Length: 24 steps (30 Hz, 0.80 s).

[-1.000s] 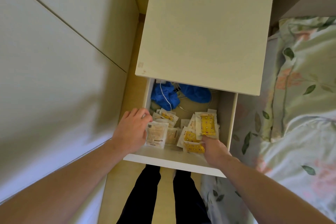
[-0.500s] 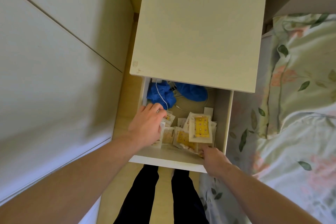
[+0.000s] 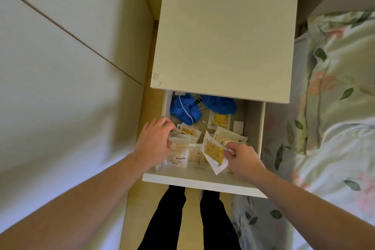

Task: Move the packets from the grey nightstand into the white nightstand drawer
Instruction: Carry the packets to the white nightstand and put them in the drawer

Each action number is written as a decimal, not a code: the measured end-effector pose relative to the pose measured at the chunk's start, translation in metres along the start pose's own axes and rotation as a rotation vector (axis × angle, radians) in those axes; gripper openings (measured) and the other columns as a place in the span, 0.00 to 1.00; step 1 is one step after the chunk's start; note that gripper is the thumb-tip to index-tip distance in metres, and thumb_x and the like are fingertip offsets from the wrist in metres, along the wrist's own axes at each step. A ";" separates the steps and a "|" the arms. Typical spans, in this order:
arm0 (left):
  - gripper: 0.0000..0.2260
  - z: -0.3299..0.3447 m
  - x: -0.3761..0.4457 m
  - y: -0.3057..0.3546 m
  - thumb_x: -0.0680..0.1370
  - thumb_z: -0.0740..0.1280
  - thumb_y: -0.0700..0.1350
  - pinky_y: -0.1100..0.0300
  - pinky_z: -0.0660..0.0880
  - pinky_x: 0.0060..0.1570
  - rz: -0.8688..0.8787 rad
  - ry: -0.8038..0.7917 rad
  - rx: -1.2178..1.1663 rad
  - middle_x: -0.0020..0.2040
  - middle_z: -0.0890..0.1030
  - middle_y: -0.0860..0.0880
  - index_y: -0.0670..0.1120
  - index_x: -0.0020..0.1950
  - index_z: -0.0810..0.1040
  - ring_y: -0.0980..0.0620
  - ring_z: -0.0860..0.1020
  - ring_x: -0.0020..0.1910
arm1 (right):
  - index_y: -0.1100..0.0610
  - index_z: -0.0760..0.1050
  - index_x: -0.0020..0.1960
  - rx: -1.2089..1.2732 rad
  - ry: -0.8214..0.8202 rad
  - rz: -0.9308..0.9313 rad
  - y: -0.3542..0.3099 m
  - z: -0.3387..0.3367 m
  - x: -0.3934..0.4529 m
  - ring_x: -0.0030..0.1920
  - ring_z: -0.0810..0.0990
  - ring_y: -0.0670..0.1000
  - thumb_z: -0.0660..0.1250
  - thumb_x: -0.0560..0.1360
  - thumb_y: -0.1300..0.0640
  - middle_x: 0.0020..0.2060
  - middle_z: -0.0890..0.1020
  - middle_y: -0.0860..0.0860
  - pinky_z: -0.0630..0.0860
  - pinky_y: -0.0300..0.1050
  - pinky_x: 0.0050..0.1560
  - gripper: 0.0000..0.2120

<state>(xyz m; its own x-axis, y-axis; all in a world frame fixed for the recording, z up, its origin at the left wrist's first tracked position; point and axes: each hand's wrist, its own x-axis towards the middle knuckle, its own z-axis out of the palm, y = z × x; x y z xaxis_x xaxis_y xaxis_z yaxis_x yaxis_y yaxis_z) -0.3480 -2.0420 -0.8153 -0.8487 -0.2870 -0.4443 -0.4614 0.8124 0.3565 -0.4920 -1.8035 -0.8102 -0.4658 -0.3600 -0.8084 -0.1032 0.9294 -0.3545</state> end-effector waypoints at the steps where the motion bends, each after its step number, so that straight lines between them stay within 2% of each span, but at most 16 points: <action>1: 0.20 -0.002 -0.001 -0.002 0.75 0.69 0.39 0.52 0.67 0.71 -0.011 0.008 -0.014 0.64 0.73 0.54 0.51 0.66 0.76 0.54 0.70 0.66 | 0.51 0.80 0.47 0.099 0.008 0.030 -0.007 0.002 0.001 0.39 0.80 0.50 0.62 0.82 0.55 0.43 0.83 0.52 0.75 0.43 0.35 0.10; 4: 0.19 -0.006 -0.005 -0.008 0.76 0.69 0.38 0.52 0.68 0.71 -0.043 0.030 -0.039 0.64 0.73 0.54 0.51 0.66 0.77 0.53 0.70 0.66 | 0.48 0.80 0.51 0.299 -0.002 0.101 -0.028 0.015 0.002 0.41 0.82 0.47 0.65 0.80 0.57 0.45 0.84 0.47 0.73 0.37 0.33 0.06; 7: 0.19 -0.005 -0.008 -0.011 0.76 0.68 0.37 0.52 0.69 0.69 -0.064 0.042 -0.060 0.64 0.74 0.54 0.51 0.65 0.78 0.53 0.71 0.65 | 0.47 0.77 0.55 0.367 -0.070 0.122 -0.046 0.044 0.008 0.45 0.82 0.47 0.67 0.79 0.58 0.48 0.84 0.47 0.76 0.38 0.38 0.08; 12: 0.18 0.000 -0.012 -0.016 0.76 0.67 0.38 0.53 0.70 0.67 -0.060 0.044 -0.037 0.63 0.73 0.55 0.52 0.63 0.77 0.52 0.71 0.64 | 0.49 0.78 0.50 0.446 -0.067 0.128 -0.070 0.099 0.014 0.45 0.83 0.50 0.68 0.79 0.57 0.46 0.85 0.49 0.76 0.39 0.38 0.03; 17: 0.18 0.003 -0.014 -0.017 0.76 0.68 0.38 0.53 0.71 0.66 -0.055 0.030 -0.024 0.63 0.74 0.54 0.52 0.65 0.77 0.52 0.72 0.63 | 0.47 0.77 0.44 0.532 0.090 0.041 -0.079 0.111 -0.003 0.46 0.84 0.49 0.66 0.78 0.60 0.43 0.85 0.45 0.79 0.41 0.45 0.10; 20: 0.20 0.003 -0.016 -0.019 0.74 0.69 0.35 0.54 0.72 0.65 -0.092 0.068 -0.079 0.63 0.75 0.53 0.50 0.64 0.78 0.51 0.73 0.63 | 0.47 0.78 0.43 0.561 0.068 -0.008 -0.078 0.111 -0.013 0.45 0.84 0.46 0.66 0.79 0.62 0.40 0.86 0.43 0.79 0.40 0.46 0.11; 22: 0.21 0.002 -0.019 -0.022 0.72 0.69 0.32 0.54 0.73 0.64 -0.138 0.100 -0.117 0.62 0.76 0.52 0.49 0.62 0.78 0.51 0.74 0.62 | 0.48 0.80 0.46 0.520 0.020 -0.012 -0.076 0.112 -0.015 0.46 0.84 0.47 0.66 0.79 0.62 0.41 0.86 0.42 0.78 0.38 0.46 0.10; 24: 0.22 -0.001 -0.022 -0.029 0.71 0.69 0.31 0.53 0.74 0.63 -0.177 0.112 -0.123 0.63 0.76 0.52 0.49 0.62 0.77 0.51 0.74 0.61 | 0.47 0.80 0.54 0.418 -0.043 0.016 -0.074 0.115 -0.014 0.48 0.83 0.47 0.64 0.79 0.61 0.47 0.86 0.44 0.79 0.39 0.48 0.11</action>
<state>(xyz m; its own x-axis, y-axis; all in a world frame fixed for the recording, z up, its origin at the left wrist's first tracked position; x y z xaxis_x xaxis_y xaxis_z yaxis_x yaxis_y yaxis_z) -0.3161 -2.0592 -0.8152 -0.7719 -0.4798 -0.4171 -0.6278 0.6785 0.3814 -0.3773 -1.8766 -0.8267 -0.4266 -0.3567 -0.8311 0.2739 0.8248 -0.4946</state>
